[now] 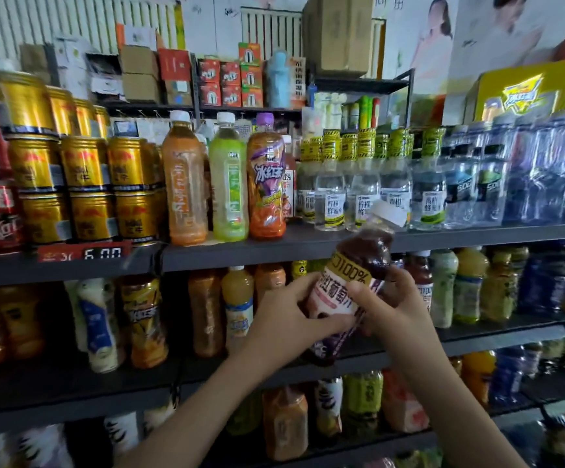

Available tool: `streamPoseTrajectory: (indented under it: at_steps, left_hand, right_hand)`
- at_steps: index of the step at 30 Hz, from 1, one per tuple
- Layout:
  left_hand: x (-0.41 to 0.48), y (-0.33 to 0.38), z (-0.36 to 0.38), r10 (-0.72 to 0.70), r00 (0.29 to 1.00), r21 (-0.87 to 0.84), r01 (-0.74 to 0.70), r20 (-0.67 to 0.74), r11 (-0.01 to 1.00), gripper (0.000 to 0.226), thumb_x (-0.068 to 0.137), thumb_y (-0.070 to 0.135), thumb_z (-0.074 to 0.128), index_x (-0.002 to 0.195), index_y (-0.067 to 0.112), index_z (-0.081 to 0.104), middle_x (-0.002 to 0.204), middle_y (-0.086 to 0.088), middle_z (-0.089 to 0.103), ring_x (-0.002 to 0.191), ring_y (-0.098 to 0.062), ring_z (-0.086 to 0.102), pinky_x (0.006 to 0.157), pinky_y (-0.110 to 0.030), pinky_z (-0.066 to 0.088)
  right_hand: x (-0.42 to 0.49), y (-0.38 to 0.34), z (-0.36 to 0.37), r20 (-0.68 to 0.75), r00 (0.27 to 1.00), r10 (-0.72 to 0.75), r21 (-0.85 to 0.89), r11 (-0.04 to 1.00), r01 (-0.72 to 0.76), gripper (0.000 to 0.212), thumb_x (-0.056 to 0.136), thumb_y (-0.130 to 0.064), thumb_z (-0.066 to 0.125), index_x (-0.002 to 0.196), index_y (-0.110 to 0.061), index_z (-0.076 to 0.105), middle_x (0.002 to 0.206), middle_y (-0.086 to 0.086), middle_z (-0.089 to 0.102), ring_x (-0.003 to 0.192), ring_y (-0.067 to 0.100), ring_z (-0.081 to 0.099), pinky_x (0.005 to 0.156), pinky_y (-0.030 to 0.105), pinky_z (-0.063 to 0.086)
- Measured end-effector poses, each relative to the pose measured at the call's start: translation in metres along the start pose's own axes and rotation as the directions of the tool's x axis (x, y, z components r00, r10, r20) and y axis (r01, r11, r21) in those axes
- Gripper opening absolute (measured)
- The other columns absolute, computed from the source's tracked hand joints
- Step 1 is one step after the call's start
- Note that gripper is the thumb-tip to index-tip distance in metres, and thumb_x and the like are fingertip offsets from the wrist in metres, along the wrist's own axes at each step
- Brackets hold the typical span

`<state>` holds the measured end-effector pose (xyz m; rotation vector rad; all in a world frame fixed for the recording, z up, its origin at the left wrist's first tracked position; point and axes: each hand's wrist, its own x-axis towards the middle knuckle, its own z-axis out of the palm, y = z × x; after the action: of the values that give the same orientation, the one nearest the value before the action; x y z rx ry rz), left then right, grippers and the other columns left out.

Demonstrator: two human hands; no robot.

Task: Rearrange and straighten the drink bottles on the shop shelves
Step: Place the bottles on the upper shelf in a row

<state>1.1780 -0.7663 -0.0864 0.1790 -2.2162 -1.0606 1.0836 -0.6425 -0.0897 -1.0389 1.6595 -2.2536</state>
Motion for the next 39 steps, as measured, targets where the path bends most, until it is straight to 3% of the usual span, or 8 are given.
streamPoseTrajectory:
  at_steps: [3,8,12,14,21,27,34,39]
  left_hand:
    - [0.01,0.007,0.005,0.045,0.995,-0.032,-0.048,-0.084,0.998,0.037,0.073,0.027,0.078,0.098,0.047,0.06,0.098,0.025,0.069,0.092,0.01,0.062,0.077,-0.012,0.049]
    - [0.019,0.008,-0.015,0.05,0.98,0.025,-0.046,-0.195,0.999,0.04,0.072,0.036,0.076,0.106,0.046,0.058,0.097,0.023,0.069,0.09,0.011,0.061,0.077,-0.013,0.051]
    - [0.024,0.002,-0.059,0.045,0.992,0.049,-0.04,-0.12,0.998,0.053,0.074,0.039,0.077,0.117,0.054,0.048,0.103,0.033,0.061,0.104,0.014,0.055,0.088,-0.012,0.046]
    - [0.026,-0.004,-0.082,0.058,0.987,0.09,-0.045,-0.152,0.995,0.055,0.079,0.04,0.072,0.127,0.044,0.047,0.111,0.033,0.057,0.109,0.015,0.051,0.093,-0.009,0.042]
    - [0.063,-0.038,-0.155,0.081,0.764,0.302,0.153,-0.64,0.941,0.053,0.086,0.031,0.067,0.131,0.016,0.045,0.125,0.005,0.05,0.106,-0.005,0.048,0.085,-0.017,0.037]
    - [0.081,-0.054,-0.155,0.081,0.742,0.313,0.178,-0.665,0.933,0.053,0.084,0.028,0.069,0.129,0.015,0.045,0.123,0.0,0.049,0.106,-0.008,0.049,0.085,-0.019,0.039]
    - [0.09,-0.051,-0.106,0.188,0.793,0.418,0.091,-0.579,0.904,0.051,0.085,0.027,0.068,0.13,0.016,0.046,0.122,0.003,0.05,0.105,-0.009,0.051,0.087,-0.02,0.045]
    - [0.11,-0.051,-0.084,0.096,0.817,0.472,0.227,-0.568,0.852,0.086,0.087,0.04,0.063,0.149,0.014,0.009,0.144,-0.006,0.04,0.127,-0.023,0.046,0.099,-0.032,0.042]
  right_hand:
    - [0.01,-0.003,0.007,0.035,0.999,-0.023,-0.048,0.999,0.024,0.074,0.053,-0.039,0.076,0.117,-0.018,0.048,0.098,-0.003,0.068,0.087,0.005,0.068,0.073,0.027,0.056]
    - [0.034,-0.012,0.034,0.053,0.992,-0.111,-0.196,0.973,0.119,0.052,0.057,-0.046,0.078,0.101,-0.026,0.059,0.092,-0.008,0.071,0.087,0.006,0.067,0.082,0.039,0.055]
    - [0.05,-0.017,0.064,0.077,0.984,-0.162,-0.111,0.979,0.169,0.033,0.065,-0.034,0.08,0.094,-0.025,0.066,0.088,-0.006,0.073,0.085,0.011,0.069,0.082,0.04,0.055]
    - [0.059,-0.022,0.079,0.091,0.98,-0.178,-0.062,0.981,0.184,0.029,0.068,-0.028,0.079,0.094,-0.021,0.067,0.087,-0.004,0.074,0.084,0.013,0.07,0.08,0.039,0.055]
    - [0.083,-0.025,0.117,0.097,0.966,-0.239,-0.022,0.97,0.242,0.051,0.054,-0.037,0.077,0.098,-0.017,0.064,0.087,-0.008,0.073,0.081,0.007,0.069,0.067,0.02,0.055]
    - [0.097,-0.017,0.125,0.104,0.967,-0.234,-0.028,0.971,0.238,0.064,0.048,-0.045,0.078,0.104,-0.016,0.063,0.093,-0.004,0.073,0.086,0.009,0.069,0.08,0.037,0.056]
    - [0.115,-0.018,0.093,0.066,0.968,-0.242,0.037,0.97,0.24,0.044,0.058,-0.029,0.077,0.098,-0.016,0.065,0.09,-0.004,0.074,0.084,0.015,0.071,0.075,0.036,0.056]
    - [0.131,-0.014,0.067,0.065,0.968,-0.244,0.048,0.969,0.241,0.046,0.06,-0.03,0.077,0.101,-0.013,0.065,0.093,0.002,0.073,0.085,0.02,0.071,0.075,0.038,0.056]
